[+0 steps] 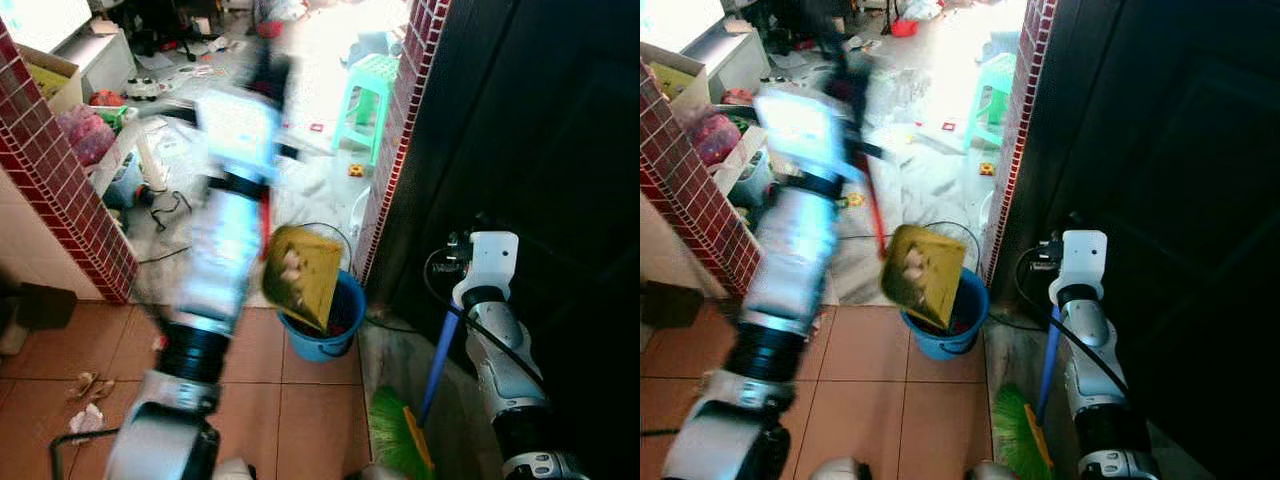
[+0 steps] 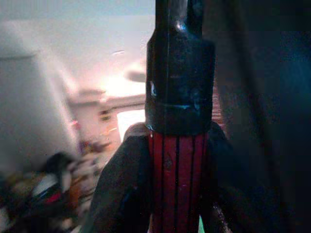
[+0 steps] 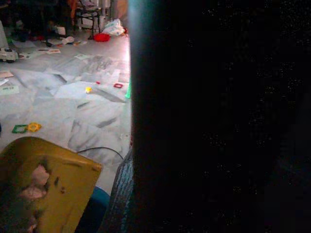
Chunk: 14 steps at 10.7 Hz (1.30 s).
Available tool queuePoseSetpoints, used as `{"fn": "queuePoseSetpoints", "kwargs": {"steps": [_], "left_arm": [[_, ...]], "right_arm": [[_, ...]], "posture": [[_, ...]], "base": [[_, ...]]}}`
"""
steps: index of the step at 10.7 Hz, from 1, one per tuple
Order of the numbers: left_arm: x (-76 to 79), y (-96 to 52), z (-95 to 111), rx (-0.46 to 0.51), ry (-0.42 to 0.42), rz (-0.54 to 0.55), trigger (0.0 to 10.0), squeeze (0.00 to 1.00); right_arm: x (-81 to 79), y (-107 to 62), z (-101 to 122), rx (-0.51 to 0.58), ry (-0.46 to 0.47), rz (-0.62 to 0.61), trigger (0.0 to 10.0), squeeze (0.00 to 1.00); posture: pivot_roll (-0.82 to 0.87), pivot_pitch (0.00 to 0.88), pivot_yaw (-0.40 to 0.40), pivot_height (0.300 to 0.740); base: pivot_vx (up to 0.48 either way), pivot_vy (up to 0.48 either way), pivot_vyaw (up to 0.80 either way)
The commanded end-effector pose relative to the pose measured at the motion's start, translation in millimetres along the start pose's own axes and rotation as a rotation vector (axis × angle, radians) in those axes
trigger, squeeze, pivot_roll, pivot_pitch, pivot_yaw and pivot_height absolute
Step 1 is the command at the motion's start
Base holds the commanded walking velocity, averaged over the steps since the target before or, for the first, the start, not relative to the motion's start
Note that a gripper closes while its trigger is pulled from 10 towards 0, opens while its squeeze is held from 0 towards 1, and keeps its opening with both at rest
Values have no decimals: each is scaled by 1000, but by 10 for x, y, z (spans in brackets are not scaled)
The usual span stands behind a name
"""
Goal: Sweep floor
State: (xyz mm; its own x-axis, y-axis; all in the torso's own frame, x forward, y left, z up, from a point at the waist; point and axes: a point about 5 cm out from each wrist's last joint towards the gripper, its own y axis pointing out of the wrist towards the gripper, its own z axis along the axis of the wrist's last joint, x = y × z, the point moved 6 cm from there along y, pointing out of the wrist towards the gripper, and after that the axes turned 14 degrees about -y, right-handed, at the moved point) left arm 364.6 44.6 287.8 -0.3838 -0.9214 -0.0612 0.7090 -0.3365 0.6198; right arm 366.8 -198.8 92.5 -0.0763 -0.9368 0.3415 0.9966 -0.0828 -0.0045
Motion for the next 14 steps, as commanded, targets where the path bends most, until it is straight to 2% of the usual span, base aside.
{"fn": "queuePoseSetpoints", "kwargs": {"steps": [1, 2, 3, 5, 8, 12, 14], "left_arm": [[257, 68, 222, 105, 19, -113, 10000, 0], [710, -57, 143, 95, -21, -313, 10000, 0], [941, -169, 79, 78, -41, -415, 10000, 0], [1141, -294, 30, 71, -45, -499, 10000, 0], [1239, -372, 8, 93, 36, -561, 10000, 0], [1107, -283, 74, 135, 117, -548, 10000, 0], [1275, -379, 95, 157, 152, -621, 10000, 0]], "right_arm": [[41, 39, 128, 35, -3, -13, 10000, 0], [45, 37, 124, 34, -2, -14, 10000, 0], [43, 37, 122, 33, -2, -13, 10000, 0], [44, 42, 123, 32, -2, -12, 10000, 0], [57, 48, 123, 32, -6, -12, 10000, 0], [47, 51, 117, 31, -11, -4, 10000, 0], [34, 54, 112, 30, -12, 2, 10000, 0]], "posture": [[-87, 0, -16, 740], [-87, 0, -16, 740], [-87, 0, -16, 740], [-85, 0, -16, 740], [-89, 0, -22, 740], [-86, 0, -28, 740], [-82, 0, -29, 740]], "base": [[0, 0, 0], [0, 0, 0], [0, 0, 0], [0, 0, 0], [0, 0, 0], [0, 0, 0], [0, 0, 0]]}}
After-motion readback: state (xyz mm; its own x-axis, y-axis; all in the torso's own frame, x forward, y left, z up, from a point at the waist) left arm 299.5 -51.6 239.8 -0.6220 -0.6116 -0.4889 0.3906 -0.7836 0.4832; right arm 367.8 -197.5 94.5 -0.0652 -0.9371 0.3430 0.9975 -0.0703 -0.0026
